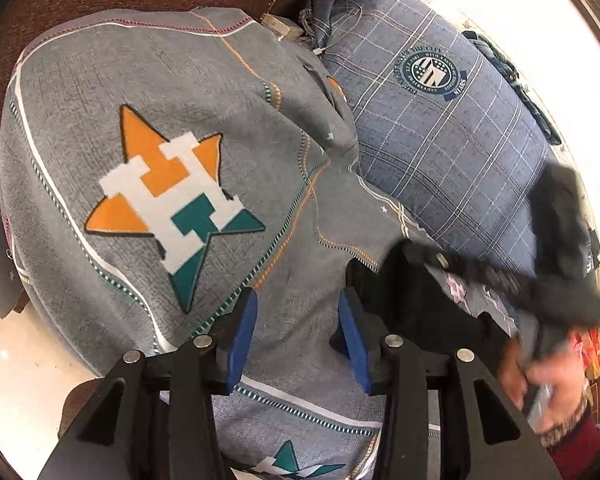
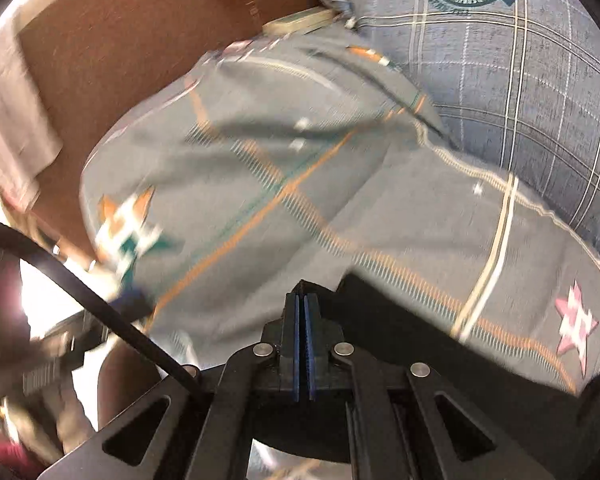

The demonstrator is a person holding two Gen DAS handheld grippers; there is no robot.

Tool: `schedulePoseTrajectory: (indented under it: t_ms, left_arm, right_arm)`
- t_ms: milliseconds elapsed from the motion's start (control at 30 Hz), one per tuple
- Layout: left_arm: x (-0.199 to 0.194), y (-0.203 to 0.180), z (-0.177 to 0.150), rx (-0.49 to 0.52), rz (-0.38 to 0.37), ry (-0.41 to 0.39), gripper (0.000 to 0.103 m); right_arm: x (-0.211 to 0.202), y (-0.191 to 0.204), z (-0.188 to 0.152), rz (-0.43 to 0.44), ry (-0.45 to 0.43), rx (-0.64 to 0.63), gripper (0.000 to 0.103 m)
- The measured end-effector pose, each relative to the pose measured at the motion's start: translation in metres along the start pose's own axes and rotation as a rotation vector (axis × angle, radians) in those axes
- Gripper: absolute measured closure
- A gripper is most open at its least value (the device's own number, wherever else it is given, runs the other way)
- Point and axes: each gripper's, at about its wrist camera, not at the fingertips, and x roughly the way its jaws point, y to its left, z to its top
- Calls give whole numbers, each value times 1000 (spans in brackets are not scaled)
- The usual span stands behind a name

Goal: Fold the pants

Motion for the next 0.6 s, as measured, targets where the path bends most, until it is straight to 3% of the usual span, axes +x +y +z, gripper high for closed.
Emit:
schedulePoseTrajectory:
  t_ms: [200,233,267,300,367,500,600]
  left_arm:
    - [3,-1,0,3,0,18,62]
    - [2,-2,0,7,-1,19,61]
    - [2,-5,1,13,-4,19,61]
    - [2,-8,1,24,-8,20,61]
    - [3,-17,1,47,-16,24,59]
    - [16,-43,-1,103,-49,51,57]
    - [31,-73,-6,151,-95,80,56]
  right_arm:
    - [60,-24,9,4,93,114,95]
    - [63,-27,6,-7,94,114,91]
    - [59,-29,2,-24,79,115,81]
    - [48,-32,-3,-23,44,127,67]
    - [17,-44,-17,9,-29,171,54]
    - [-62,-89,-70,-84,-152,242,53]
    - [-97,-136,-121,-215,-144,337,53]
